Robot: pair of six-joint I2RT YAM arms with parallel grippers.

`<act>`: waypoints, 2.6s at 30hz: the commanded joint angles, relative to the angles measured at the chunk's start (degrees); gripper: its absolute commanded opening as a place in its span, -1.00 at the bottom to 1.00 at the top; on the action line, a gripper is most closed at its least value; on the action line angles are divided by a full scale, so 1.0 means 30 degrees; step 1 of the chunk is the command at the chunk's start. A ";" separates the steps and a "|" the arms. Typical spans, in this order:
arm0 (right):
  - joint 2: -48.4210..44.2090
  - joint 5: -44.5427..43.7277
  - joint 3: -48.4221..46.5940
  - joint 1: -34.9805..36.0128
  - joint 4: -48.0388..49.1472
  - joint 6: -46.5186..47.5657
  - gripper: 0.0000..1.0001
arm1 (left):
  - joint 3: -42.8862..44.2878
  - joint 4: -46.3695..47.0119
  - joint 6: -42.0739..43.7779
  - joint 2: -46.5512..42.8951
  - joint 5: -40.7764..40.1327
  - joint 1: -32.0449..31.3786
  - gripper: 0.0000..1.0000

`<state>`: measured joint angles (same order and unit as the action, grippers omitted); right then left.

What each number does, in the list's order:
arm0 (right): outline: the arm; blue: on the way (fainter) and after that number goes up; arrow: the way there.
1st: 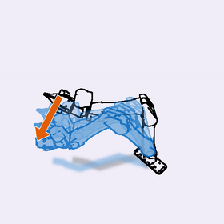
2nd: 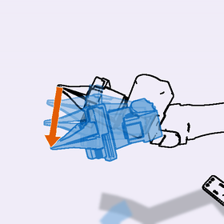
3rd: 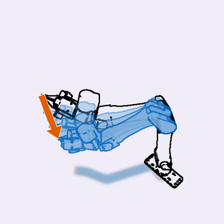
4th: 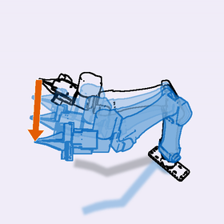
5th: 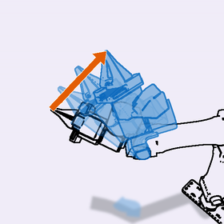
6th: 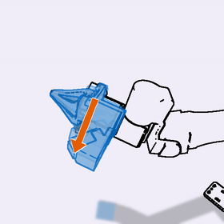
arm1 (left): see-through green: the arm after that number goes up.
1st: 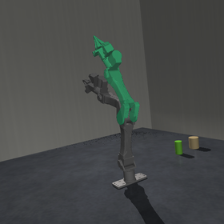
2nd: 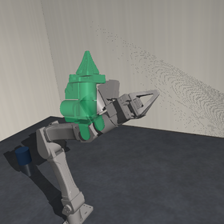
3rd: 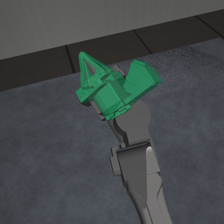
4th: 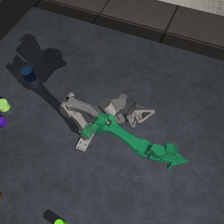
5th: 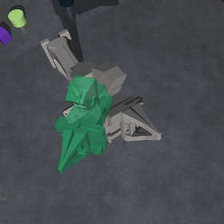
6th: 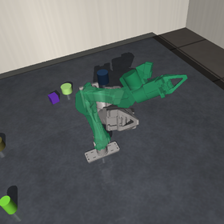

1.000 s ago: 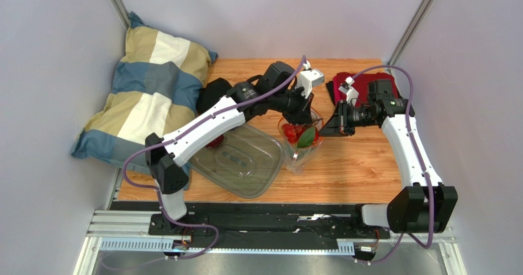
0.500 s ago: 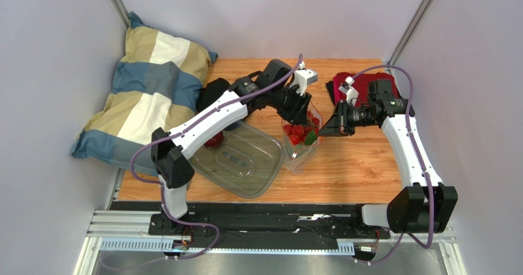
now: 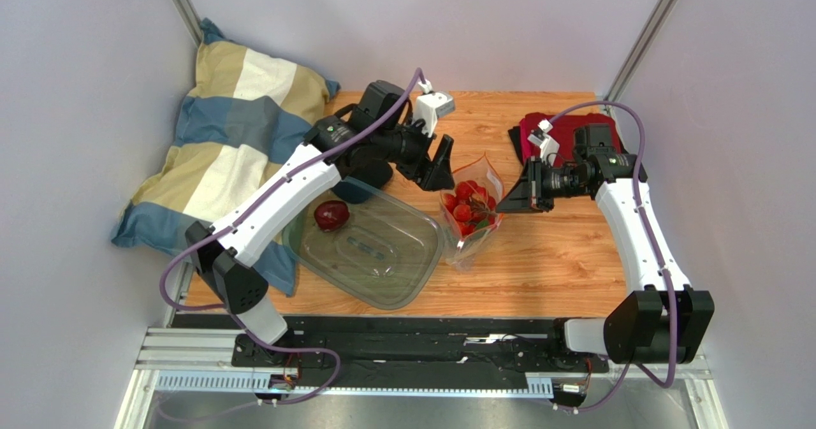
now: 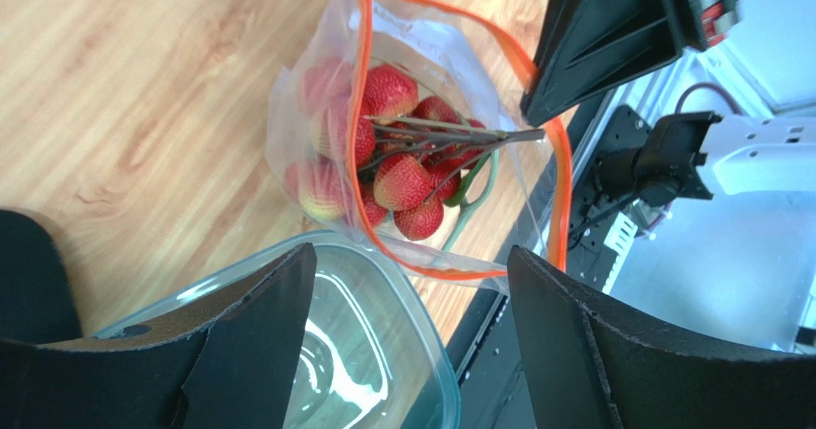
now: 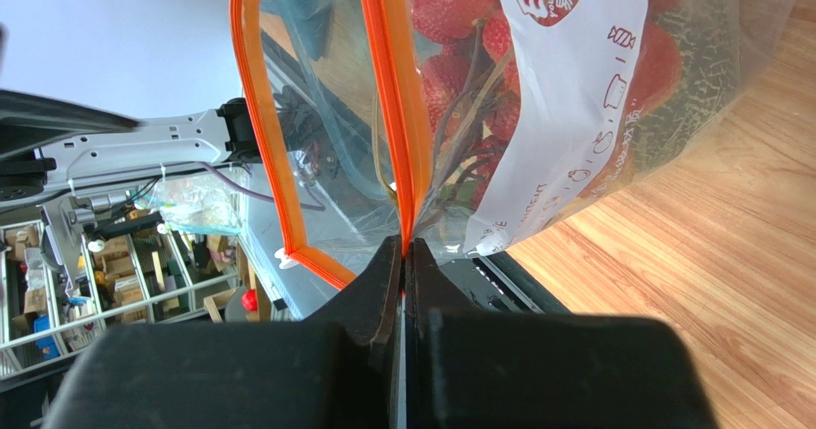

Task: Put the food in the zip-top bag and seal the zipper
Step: Adjust the zipper food storage bag at the center of the board, then pick up the fake fruit from the bin.

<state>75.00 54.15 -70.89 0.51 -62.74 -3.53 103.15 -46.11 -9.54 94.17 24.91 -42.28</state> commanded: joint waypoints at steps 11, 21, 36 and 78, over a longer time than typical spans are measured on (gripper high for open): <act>-0.1298 -0.0295 -0.2792 0.0005 -0.2347 0.2113 -1.00 | 0.2856 -0.1305 0.1597 0.1719 0.2217 -0.1110 -1.00; -0.0422 -0.2288 -0.0803 0.0005 -0.1879 0.3196 -1.00 | 0.0393 -0.0748 0.2099 0.1952 0.2447 -0.0442 -0.53; 0.0018 -0.1644 -0.1535 0.0092 -0.1382 0.2700 -1.00 | -0.6345 -0.4868 1.1728 -0.3443 0.1428 0.8496 0.82; 0.0078 -0.1176 -0.1243 0.0122 -0.1060 0.2056 -1.00 | 0.3590 -0.4437 0.7792 -0.0221 0.3592 0.4081 -0.56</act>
<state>76.82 48.29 -74.74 0.62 -68.27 4.05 94.61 -59.92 26.61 98.91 23.27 -22.17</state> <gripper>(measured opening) 0.010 0.656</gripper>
